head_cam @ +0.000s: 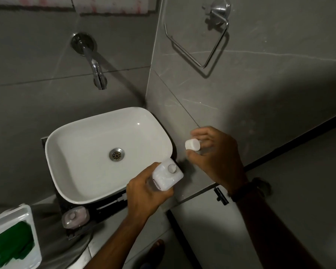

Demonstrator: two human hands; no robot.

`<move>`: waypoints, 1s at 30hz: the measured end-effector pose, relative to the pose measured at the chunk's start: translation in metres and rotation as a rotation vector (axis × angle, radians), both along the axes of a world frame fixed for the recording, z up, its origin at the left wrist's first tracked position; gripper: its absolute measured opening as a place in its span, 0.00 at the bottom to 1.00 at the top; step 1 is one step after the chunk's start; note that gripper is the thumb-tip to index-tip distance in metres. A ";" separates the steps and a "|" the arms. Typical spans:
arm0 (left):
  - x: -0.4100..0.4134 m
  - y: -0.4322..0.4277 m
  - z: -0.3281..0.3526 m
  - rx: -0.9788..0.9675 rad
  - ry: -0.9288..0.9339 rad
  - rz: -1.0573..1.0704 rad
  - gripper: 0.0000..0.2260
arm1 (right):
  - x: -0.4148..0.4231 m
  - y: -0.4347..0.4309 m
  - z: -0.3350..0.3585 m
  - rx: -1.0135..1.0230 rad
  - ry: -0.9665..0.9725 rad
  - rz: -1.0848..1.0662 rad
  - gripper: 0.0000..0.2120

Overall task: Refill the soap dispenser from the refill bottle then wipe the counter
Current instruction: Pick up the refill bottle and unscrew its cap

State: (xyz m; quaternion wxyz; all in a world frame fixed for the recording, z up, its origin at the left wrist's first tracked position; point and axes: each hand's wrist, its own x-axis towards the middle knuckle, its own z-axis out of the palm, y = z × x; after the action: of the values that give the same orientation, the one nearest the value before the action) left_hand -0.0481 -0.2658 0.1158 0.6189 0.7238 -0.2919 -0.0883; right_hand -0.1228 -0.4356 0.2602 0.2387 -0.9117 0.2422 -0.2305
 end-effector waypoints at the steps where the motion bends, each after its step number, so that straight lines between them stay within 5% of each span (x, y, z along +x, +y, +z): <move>1: -0.002 0.005 -0.007 0.005 0.018 0.005 0.23 | -0.002 -0.005 -0.019 0.110 0.015 -0.098 0.15; 4: -0.007 0.022 -0.027 0.056 0.045 0.035 0.25 | -0.002 -0.008 -0.097 0.443 0.110 -0.255 0.17; 9: -0.015 0.044 -0.050 0.133 0.072 0.029 0.30 | 0.018 0.003 -0.217 0.722 0.212 -0.378 0.12; 18: -0.018 0.074 -0.097 0.162 0.120 0.021 0.36 | 0.047 0.039 -0.298 0.784 0.143 -0.391 0.22; 30: -0.012 0.082 -0.090 0.150 0.132 0.041 0.35 | 0.039 0.045 -0.295 0.774 0.124 -0.354 0.31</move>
State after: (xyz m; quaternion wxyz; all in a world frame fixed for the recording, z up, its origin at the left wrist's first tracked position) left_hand -0.0601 -0.1839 0.0255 0.5826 0.7665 -0.2282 -0.1447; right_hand -0.0836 -0.3909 -0.0351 0.5050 -0.7113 0.4776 -0.1048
